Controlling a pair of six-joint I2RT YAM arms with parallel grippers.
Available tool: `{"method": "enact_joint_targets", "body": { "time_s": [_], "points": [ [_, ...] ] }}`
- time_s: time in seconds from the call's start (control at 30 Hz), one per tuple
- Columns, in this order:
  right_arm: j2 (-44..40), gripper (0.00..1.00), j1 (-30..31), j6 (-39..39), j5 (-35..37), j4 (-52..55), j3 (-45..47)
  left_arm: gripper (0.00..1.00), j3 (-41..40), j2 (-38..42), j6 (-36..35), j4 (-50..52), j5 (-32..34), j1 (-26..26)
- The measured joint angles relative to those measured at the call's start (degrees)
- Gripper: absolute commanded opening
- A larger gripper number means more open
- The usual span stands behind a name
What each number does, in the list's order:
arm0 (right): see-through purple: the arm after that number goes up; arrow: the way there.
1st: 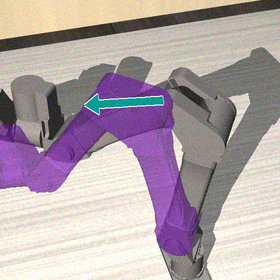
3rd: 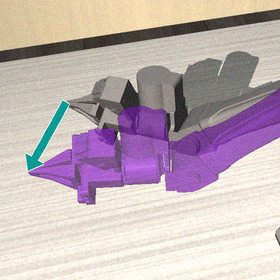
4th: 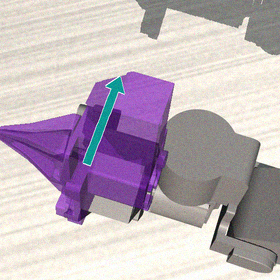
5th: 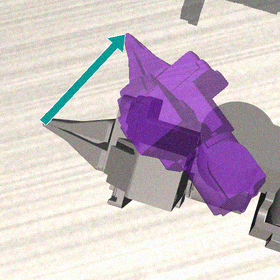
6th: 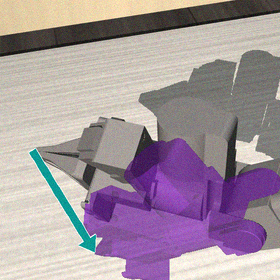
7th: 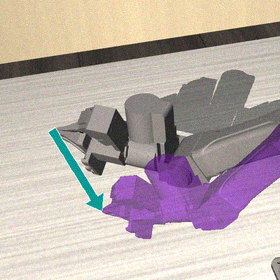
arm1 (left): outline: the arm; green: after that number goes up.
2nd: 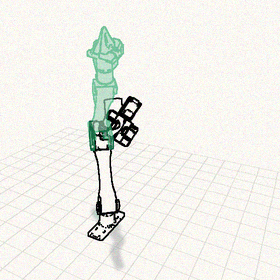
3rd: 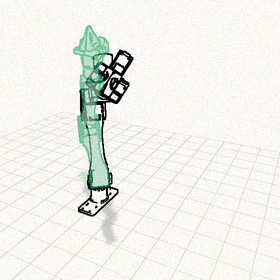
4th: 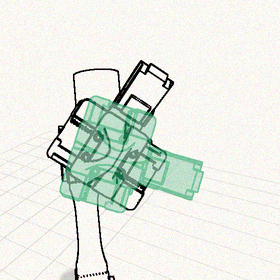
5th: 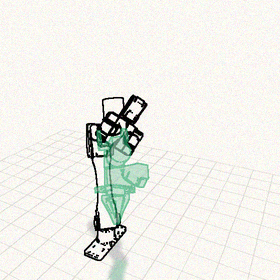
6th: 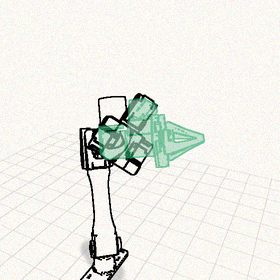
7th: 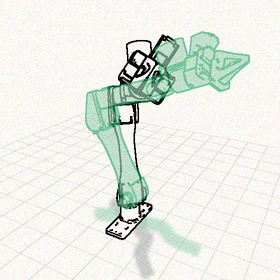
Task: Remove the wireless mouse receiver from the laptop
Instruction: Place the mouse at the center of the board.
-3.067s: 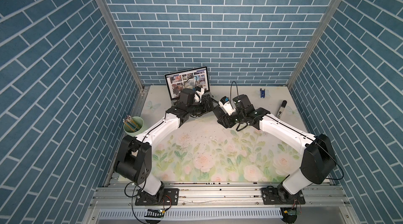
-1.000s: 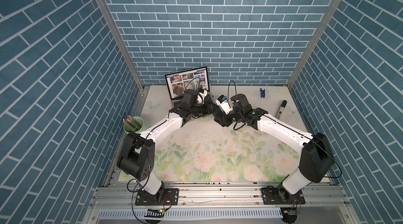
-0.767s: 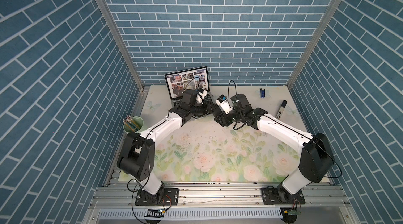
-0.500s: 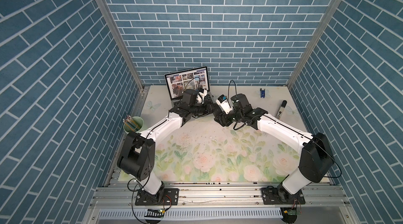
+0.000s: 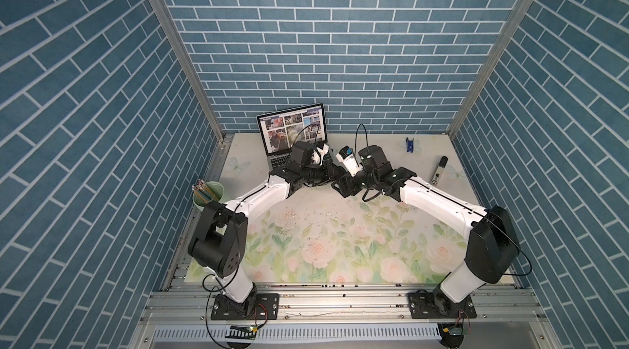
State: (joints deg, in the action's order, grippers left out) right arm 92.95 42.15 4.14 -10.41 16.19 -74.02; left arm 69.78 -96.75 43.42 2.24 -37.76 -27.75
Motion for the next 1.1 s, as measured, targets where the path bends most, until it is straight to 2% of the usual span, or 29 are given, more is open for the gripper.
{"method": "enact_joint_targets", "body": {
  "time_s": [0.17, 0.4, 0.63, 0.83, 1.1],
  "points": [
    [-2.9, 0.89, 4.5, -0.1, 9.6, 0.2, 2.1, 0.15, 5.8, -2.7, 0.8, 6.1, 2.3, 0.0],
    [-4.1, 0.84, 16.4, 0.5, 32.2, 0.1, 6.7, 0.15, 16.3, -6.0, 0.7, 17.0, 4.7, 0.1],
    [0.2, 0.79, 18.7, 0.3, 50.4, -1.6, 9.3, 0.15, 17.7, -6.4, 0.7, 22.3, 4.4, 0.0],
    [2.3, 0.75, 18.9, -2.6, 56.2, -6.5, 9.3, 0.15, 17.6, -6.4, 1.0, 23.6, 4.1, 0.2],
    [3.8, 0.68, 19.5, -5.7, 57.5, -9.4, 9.2, 0.15, 17.6, -6.4, 1.2, 23.5, 4.0, 0.6]
  ]
}}
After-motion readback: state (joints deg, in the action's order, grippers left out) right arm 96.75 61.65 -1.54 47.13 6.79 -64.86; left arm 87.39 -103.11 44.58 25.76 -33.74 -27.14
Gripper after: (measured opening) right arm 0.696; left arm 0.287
